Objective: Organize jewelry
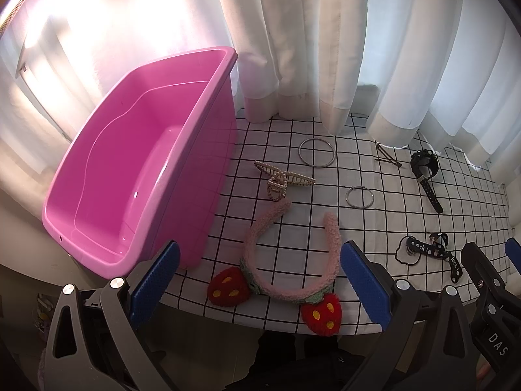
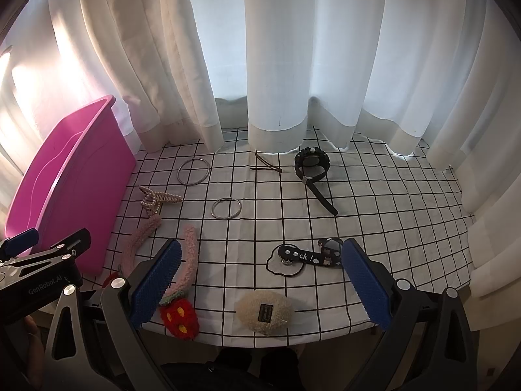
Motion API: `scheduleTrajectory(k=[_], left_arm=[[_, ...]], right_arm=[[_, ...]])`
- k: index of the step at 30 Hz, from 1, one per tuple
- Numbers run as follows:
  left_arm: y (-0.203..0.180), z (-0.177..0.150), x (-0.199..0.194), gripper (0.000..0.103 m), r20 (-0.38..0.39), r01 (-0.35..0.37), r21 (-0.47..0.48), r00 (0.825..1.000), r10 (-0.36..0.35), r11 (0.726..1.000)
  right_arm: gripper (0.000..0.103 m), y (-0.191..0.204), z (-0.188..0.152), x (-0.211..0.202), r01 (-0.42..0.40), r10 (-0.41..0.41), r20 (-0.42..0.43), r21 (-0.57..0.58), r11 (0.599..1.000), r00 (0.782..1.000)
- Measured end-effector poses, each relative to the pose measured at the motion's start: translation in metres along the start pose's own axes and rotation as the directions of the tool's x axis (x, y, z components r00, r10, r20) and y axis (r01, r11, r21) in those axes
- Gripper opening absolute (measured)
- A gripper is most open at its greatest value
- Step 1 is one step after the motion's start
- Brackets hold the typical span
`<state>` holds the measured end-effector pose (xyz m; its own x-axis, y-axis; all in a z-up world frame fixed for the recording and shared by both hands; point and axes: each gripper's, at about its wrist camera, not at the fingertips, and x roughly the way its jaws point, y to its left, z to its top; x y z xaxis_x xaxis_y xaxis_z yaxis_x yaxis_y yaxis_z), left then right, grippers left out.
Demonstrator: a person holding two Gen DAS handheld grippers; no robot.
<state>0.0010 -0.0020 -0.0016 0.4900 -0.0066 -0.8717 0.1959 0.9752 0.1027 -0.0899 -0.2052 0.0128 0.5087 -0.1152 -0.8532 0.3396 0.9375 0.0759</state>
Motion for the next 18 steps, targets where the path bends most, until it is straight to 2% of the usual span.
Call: scheduleTrajectory(k=[18], left_arm=[[0.0016, 0.002, 0.0045, 0.097, -0.007, 0.0, 0.0, 1.0, 0.0, 1.0]], right_arm=[[0.094, 0.0015, 0.0016, 0.0074, -0.001, 0.001, -0.003, -0.001, 1.0, 1.0]])
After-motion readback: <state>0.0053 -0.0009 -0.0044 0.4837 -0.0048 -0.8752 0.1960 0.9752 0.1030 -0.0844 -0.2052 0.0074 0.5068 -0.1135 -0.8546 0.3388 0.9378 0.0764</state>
